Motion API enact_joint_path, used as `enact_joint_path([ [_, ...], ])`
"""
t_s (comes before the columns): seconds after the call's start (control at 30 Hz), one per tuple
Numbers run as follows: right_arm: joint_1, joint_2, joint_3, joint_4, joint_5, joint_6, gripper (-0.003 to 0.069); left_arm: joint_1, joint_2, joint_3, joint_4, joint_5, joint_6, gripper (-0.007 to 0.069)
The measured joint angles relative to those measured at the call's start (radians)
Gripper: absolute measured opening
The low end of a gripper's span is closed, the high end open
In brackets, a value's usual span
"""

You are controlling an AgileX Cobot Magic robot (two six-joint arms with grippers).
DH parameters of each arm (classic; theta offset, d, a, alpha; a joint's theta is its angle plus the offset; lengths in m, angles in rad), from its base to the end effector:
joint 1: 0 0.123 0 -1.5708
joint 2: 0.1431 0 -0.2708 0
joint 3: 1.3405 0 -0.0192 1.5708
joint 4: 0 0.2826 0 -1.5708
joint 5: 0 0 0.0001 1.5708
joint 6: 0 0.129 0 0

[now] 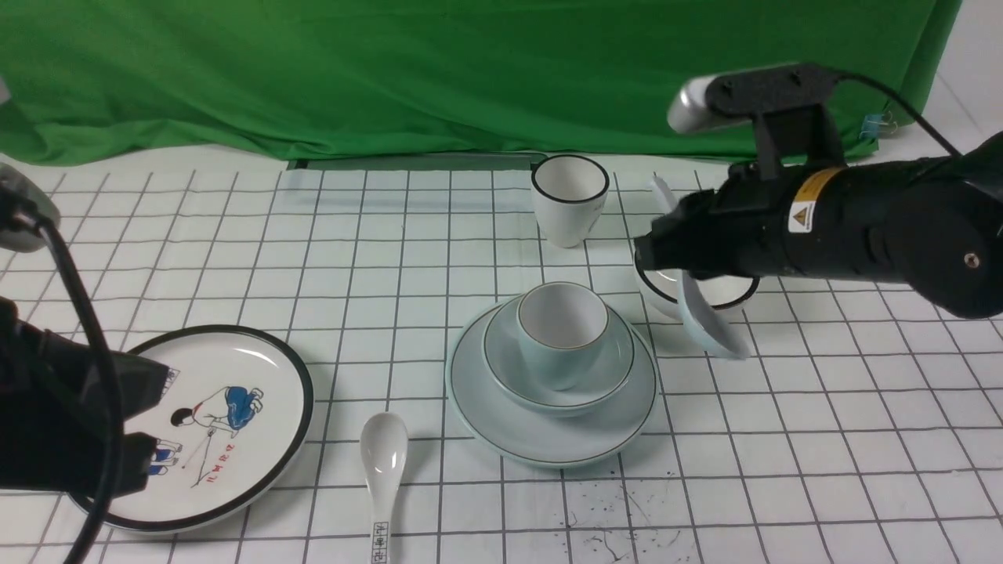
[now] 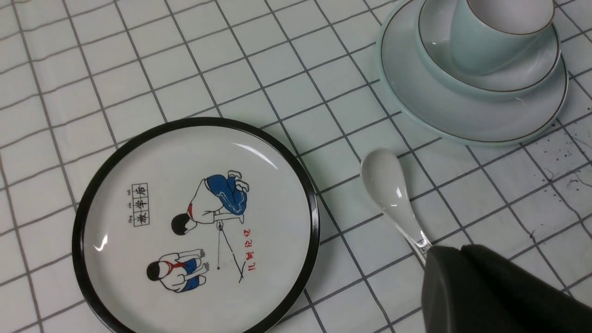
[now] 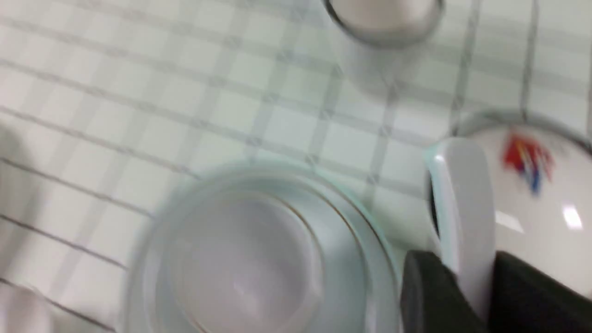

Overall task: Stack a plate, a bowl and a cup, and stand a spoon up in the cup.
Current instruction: Use the right arm to put the blue soup spoon into the blue teacup in the middle

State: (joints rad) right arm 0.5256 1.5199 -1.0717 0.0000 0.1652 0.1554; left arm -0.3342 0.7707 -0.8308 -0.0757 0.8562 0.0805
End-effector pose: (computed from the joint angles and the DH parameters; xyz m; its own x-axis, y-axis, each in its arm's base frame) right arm 0.3526 0.2045 0.2459 -0.5069 -0.1151 -0.8543 -0.4284 0.8936 0.1338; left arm 0.1952 -0.0756 0.3141 -0.6023 0.2417 -0.7608 0.3872 0.9219 -0.0137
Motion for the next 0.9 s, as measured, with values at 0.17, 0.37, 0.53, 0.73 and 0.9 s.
enact_joint_path([
  [0.17,0.057,0.048,0.000,0.000,-0.239,-0.020,0.0167,0.000,0.000,0.000,0.000,0.000,0.000,-0.0036],
  [0.37,0.087,0.164,0.000,0.000,-0.505,-0.044,0.0167,0.000,0.000,0.000,0.000,0.000,-0.004,-0.0036],
  [0.53,0.088,0.235,0.000,0.000,-0.570,-0.049,0.0167,0.000,0.000,0.000,0.000,0.000,-0.005,-0.0036],
  [0.73,0.089,0.288,0.002,0.000,-0.581,-0.049,0.0167,0.000,0.000,0.000,0.000,-0.003,-0.005,-0.0036],
  [0.9,0.089,0.317,0.002,0.000,-0.583,-0.081,0.0167,0.000,0.000,0.000,0.000,-0.008,-0.005,-0.0036],
])
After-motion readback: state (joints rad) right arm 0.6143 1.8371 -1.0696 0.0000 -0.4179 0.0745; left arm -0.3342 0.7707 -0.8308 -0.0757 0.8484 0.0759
